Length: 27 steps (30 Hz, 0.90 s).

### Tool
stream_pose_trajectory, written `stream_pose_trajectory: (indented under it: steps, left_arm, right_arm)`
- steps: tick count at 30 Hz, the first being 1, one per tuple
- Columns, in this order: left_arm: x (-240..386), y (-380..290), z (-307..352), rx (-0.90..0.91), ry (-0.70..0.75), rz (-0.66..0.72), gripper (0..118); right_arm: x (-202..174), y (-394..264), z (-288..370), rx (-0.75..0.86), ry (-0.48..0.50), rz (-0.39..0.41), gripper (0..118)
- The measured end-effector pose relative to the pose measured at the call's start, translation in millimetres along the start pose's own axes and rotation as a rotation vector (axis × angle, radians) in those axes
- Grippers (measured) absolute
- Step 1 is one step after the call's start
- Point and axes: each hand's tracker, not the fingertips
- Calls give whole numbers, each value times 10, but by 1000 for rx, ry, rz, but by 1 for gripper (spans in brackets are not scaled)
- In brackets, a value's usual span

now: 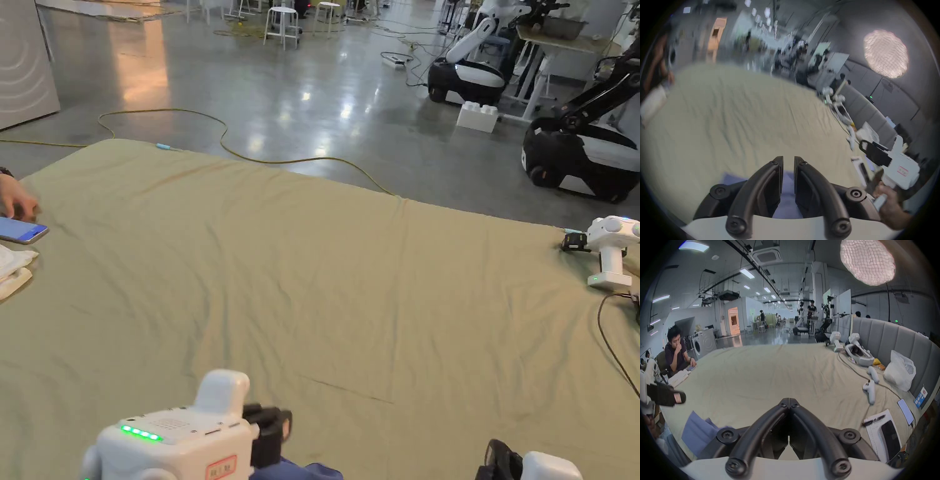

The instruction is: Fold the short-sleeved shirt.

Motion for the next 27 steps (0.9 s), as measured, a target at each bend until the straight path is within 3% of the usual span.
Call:
stream_pose_trajectory:
  steps: [5,10,21,24,27]
  left_arm:
    - [29,203,237,317,182,-177,16]
    - [76,287,304,467,296,-262,16]
    - [-43,358,453,575,350,-232,16]
    - [-136,343,522,555,346,-233,16]
    - [-252,274,580,505,340,-249,16]
  right_arm:
    - [-187,272,49,112,5,10,0]
    - [-345,522,129,237,-31,31,0]
    - [-369,747,275,348,-103,57,0]
    - [-364,619,310,276,-91,44,0]
    - [-506,321,349,164,-16,41,0]
